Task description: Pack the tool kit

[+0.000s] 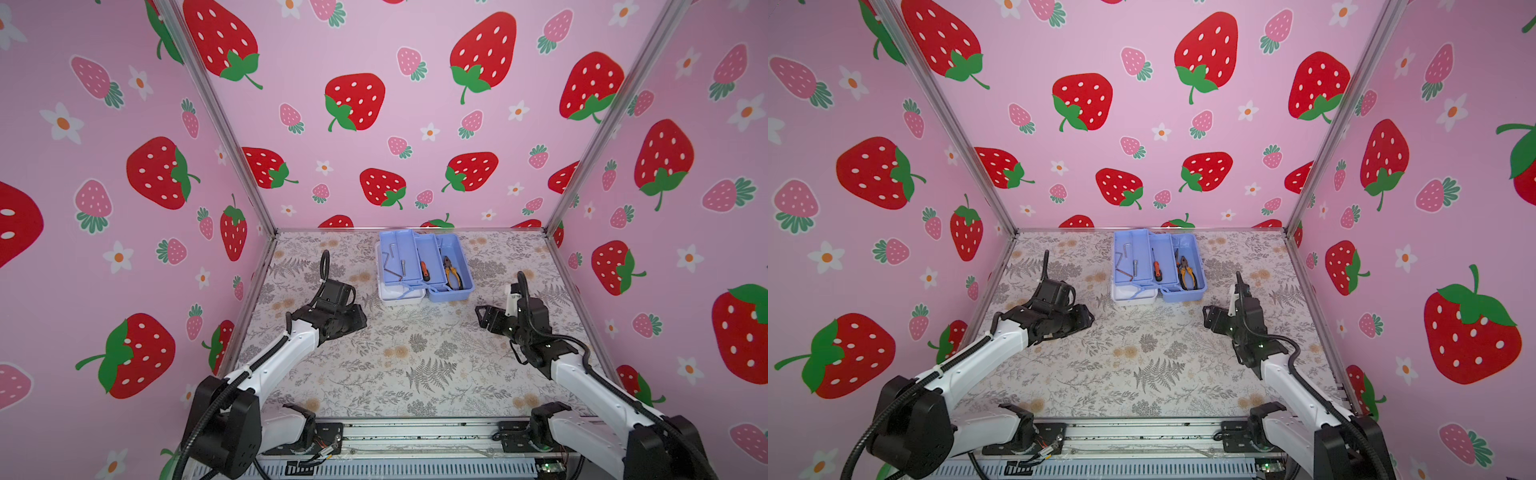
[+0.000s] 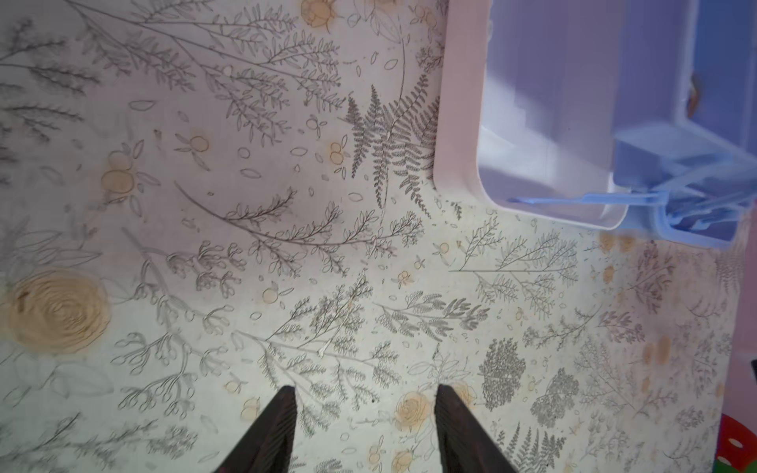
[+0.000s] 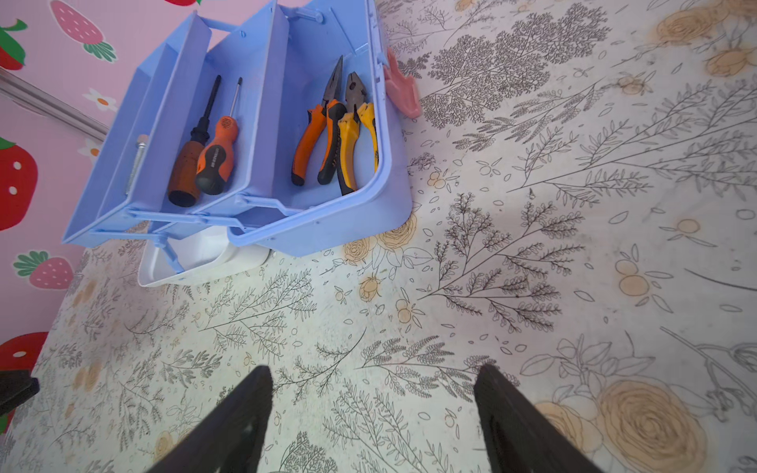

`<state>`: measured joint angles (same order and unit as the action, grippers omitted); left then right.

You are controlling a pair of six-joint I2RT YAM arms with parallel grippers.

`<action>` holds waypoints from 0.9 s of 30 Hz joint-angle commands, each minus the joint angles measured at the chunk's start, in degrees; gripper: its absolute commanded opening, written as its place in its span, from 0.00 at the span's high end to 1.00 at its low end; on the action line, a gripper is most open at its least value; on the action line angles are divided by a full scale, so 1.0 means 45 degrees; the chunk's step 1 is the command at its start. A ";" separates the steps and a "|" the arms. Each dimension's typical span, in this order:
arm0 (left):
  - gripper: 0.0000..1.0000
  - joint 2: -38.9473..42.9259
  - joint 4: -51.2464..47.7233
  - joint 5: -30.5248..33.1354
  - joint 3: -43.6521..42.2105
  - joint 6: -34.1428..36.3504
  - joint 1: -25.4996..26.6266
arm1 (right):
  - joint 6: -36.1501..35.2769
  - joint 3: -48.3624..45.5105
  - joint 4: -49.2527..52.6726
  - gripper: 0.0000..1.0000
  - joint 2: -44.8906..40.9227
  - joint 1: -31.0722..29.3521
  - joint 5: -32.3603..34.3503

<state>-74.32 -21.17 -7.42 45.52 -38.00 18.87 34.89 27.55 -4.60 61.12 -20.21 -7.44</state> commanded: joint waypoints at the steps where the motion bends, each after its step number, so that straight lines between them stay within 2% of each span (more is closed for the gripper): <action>1: 0.40 -0.1142 0.3179 -0.1171 0.0379 -0.0429 -0.0283 | 0.0143 0.1081 0.0430 0.20 0.1153 0.0148 -0.0207; 7: 0.40 -0.4148 0.4490 -0.2825 0.2045 -0.0483 -0.0451 | -0.0051 0.2965 0.0653 0.24 0.3718 0.0924 -0.1504; 12: 0.41 -0.5514 0.4701 -0.3600 0.3163 -0.0565 -0.0678 | 0.0211 0.3857 0.0079 0.34 0.5118 0.1681 -0.2717; 17: 0.42 -0.6262 0.4811 -0.3568 0.3767 -0.0660 -0.0693 | 0.0045 0.4916 0.0137 0.36 0.6263 0.1961 -0.3309; 22: 0.48 -0.7266 0.4687 -0.3547 0.4610 -0.0988 -0.0689 | 0.0038 0.5500 -0.0157 0.37 0.7306 0.2002 -0.3463; 27: 0.51 -0.7741 0.3871 -0.3141 0.5318 -0.0626 -0.0611 | 0.0020 0.6016 -0.0258 0.38 0.8333 0.1945 -0.3559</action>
<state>-108.66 -1.39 -22.41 65.98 -41.41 15.92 34.94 52.77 -5.10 96.47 -11.55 -22.28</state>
